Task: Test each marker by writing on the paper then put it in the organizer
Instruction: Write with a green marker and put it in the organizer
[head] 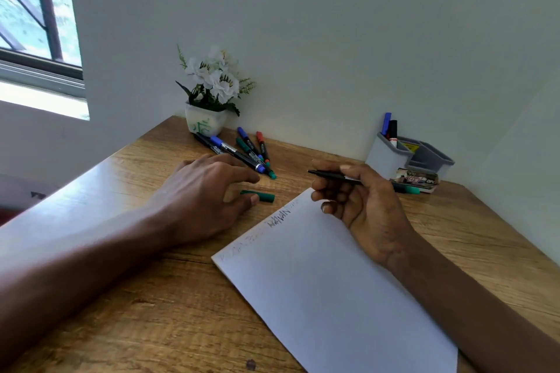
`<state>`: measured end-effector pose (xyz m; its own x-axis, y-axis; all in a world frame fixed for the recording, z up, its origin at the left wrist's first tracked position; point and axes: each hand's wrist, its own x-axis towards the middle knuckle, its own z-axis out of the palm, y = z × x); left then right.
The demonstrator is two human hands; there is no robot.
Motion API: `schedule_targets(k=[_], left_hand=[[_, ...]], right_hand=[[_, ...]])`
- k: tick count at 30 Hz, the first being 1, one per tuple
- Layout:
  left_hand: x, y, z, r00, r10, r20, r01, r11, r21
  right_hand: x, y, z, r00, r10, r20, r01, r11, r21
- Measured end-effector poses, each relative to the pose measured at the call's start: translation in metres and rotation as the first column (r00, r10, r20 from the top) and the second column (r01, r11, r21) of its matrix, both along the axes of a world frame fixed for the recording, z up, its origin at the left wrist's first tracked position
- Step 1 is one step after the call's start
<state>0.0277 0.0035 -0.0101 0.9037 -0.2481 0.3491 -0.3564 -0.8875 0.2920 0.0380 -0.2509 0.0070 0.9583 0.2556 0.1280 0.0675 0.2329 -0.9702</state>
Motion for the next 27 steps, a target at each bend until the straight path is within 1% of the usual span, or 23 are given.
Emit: schedule_targets(k=[2, 4, 6, 7, 8, 9, 10, 11, 12, 13, 16, 19, 21, 24, 27], left_hand=[[0.002, -0.001, 0.0, 1.0, -0.013, 0.019, 0.012, 1.0, 0.026], [0.004, -0.003, -0.001, 1.0, -0.019, 0.018, 0.018, 0.999, 0.049], [0.005, -0.003, -0.003, 0.997, -0.027, 0.071, 0.026, 1.0, 0.009], [0.006, -0.002, -0.004, 0.993, -0.022, 0.119, 0.029, 0.998, -0.053], [0.006, -0.002, -0.004, 0.987, -0.015, 0.157, 0.039, 0.988, -0.151], [0.005, 0.0, -0.004, 0.986, -0.024, 0.167, 0.071, 0.957, -0.28], [0.004, 0.002, -0.003, 0.986, -0.075, 0.152, 0.133, 0.898, -0.419], [0.003, 0.003, -0.001, 0.978, -0.161, 0.13, 0.206, 0.818, -0.537], [0.0, 0.004, 0.001, 0.962, -0.244, 0.123, 0.267, 0.748, -0.608], [-0.003, 0.003, 0.002, 0.946, -0.299, 0.125, 0.308, 0.712, -0.632], [-0.01, -0.003, 0.003, 0.917, -0.38, 0.119, 0.368, 0.694, -0.619], [-0.012, -0.005, 0.004, 0.913, -0.385, 0.135, 0.378, 0.676, -0.632], [-0.012, -0.002, 0.004, 0.919, -0.364, 0.149, 0.368, 0.665, -0.65], [-0.012, -0.002, 0.003, 0.92, -0.366, 0.143, 0.363, 0.656, -0.661], [-0.015, -0.005, 0.002, 0.907, -0.402, 0.127, 0.38, 0.646, -0.662]], right_hand=[[-0.005, 0.0, 0.002, 0.999, 0.004, 0.038, -0.003, 0.999, -0.032], [-0.01, 0.001, 0.003, 0.998, 0.005, 0.069, -0.002, 0.999, -0.032], [-0.015, 0.004, 0.003, 0.996, 0.033, 0.08, -0.031, 0.999, -0.026], [-0.017, 0.004, 0.003, 0.996, 0.043, 0.083, -0.041, 0.999, -0.025], [-0.018, 0.005, 0.003, 0.995, 0.047, 0.084, -0.045, 0.999, -0.023], [-0.019, 0.005, 0.002, 0.996, 0.047, 0.078, -0.046, 0.999, -0.014], [-0.019, 0.004, 0.002, 0.996, 0.047, 0.07, -0.047, 0.999, -0.003], [-0.019, 0.004, 0.001, 0.997, 0.048, 0.06, -0.049, 0.999, 0.01], [-0.02, 0.005, 0.001, 0.997, 0.051, 0.053, -0.053, 0.998, 0.022], [-0.02, 0.005, 0.001, 0.997, 0.056, 0.049, -0.057, 0.998, 0.035], [-0.022, 0.005, 0.001, 0.996, 0.075, 0.044, -0.078, 0.995, 0.064], [-0.024, 0.003, 0.002, 0.992, 0.114, 0.053, -0.118, 0.988, 0.097], [-0.024, 0.002, 0.003, 0.993, 0.102, 0.06, -0.108, 0.988, 0.107], [-0.023, 0.003, 0.002, 0.995, 0.085, 0.058, -0.09, 0.992, 0.088], [-0.023, 0.005, 0.0, 0.994, 0.087, 0.063, -0.091, 0.994, 0.065]])
